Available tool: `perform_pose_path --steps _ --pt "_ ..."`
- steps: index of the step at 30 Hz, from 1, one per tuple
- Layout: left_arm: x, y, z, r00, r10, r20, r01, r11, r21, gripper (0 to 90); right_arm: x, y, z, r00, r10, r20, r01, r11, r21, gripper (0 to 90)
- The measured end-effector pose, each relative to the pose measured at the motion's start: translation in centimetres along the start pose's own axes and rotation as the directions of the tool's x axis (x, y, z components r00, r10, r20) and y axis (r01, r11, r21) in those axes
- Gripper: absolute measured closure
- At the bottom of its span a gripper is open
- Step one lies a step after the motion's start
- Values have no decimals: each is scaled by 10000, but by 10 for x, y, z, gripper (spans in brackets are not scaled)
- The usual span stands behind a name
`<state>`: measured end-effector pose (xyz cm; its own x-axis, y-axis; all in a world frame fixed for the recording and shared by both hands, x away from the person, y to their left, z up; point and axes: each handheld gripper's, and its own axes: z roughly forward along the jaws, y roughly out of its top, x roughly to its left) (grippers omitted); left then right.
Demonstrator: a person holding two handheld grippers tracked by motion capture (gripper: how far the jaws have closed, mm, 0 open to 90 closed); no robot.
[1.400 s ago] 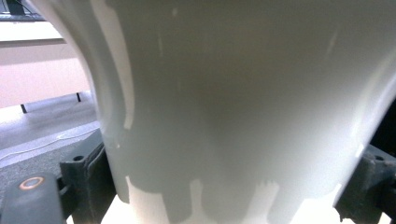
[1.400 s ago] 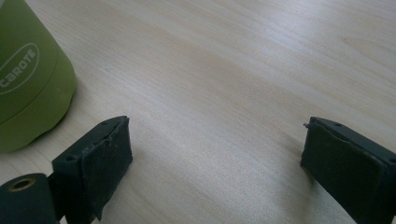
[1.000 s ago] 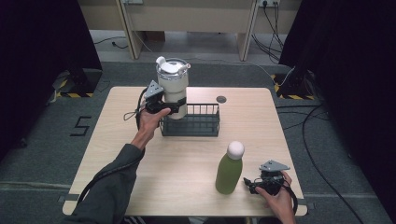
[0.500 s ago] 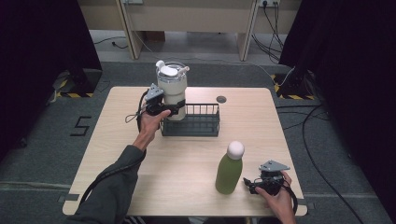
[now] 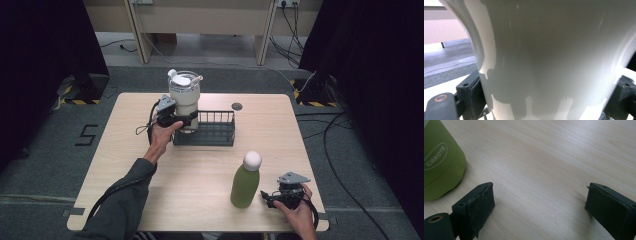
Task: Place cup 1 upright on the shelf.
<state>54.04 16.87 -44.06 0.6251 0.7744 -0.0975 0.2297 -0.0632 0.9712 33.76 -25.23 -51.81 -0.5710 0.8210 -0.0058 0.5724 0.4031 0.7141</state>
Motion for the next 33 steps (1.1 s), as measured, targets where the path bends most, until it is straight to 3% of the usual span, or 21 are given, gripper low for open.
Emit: perform_pose_path --steps 10,16,25,26,31,33 --pt "-1 -12 1 9996 265 -58 -264 9995 161 109 0 0 0 10000 1 -6 -1 10000 -7 86" --pt "0 -13 -1 9999 116 -38 -115 9999 129 107 0 0 0 10000 -21 -9 21 10000 -12 86" --pt "-4 -14 -1 9971 747 114 -751 9963 411 101 1 0 0 10000 -17 -16 17 10000 -1 86" --pt "-4 -14 -1 9967 799 120 -802 9964 271 99 1 0 0 10000 -17 -16 17 10000 0 86" --pt "-3 -21 -1 9993 363 7 -363 9992 -174 77 1 0 0 10000 -23 -19 23 10000 -1 86" --pt "-4 -22 -1 9999 149 48 -149 9998 -103 65 1 0 0 10000 -27 -20 27 10000 -1 86"
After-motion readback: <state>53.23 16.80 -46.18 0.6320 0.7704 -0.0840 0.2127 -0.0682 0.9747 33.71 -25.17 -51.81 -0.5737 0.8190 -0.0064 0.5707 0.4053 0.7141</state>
